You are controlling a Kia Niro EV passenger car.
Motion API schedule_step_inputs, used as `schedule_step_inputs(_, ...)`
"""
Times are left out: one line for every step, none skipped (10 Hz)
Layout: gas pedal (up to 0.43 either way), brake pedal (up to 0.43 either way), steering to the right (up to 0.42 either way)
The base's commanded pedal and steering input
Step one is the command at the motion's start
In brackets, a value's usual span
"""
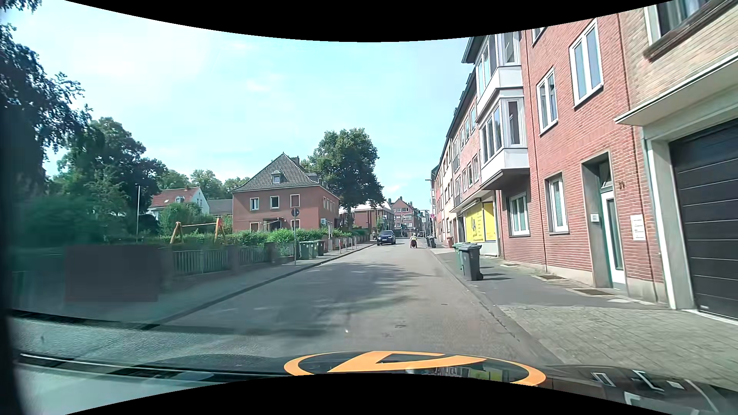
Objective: Follow the waypoints while adhering to traffic rules and regulations
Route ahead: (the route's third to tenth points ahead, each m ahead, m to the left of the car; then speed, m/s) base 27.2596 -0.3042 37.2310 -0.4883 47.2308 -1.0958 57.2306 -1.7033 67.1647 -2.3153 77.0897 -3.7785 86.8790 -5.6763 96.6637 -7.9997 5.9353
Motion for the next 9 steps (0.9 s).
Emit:
schedule_step_inputs(0.098, 0.000, 0.019)
schedule_step_inputs(0.098, 0.000, 0.018)
schedule_step_inputs(0.098, 0.000, 0.016)
schedule_step_inputs(0.098, 0.000, 0.015)
schedule_step_inputs(0.098, 0.000, 0.014)
schedule_step_inputs(0.098, 0.000, 0.014)
schedule_step_inputs(0.098, 0.000, 0.015)
schedule_step_inputs(0.098, 0.000, 0.014)
schedule_step_inputs(0.098, 0.000, 0.015)
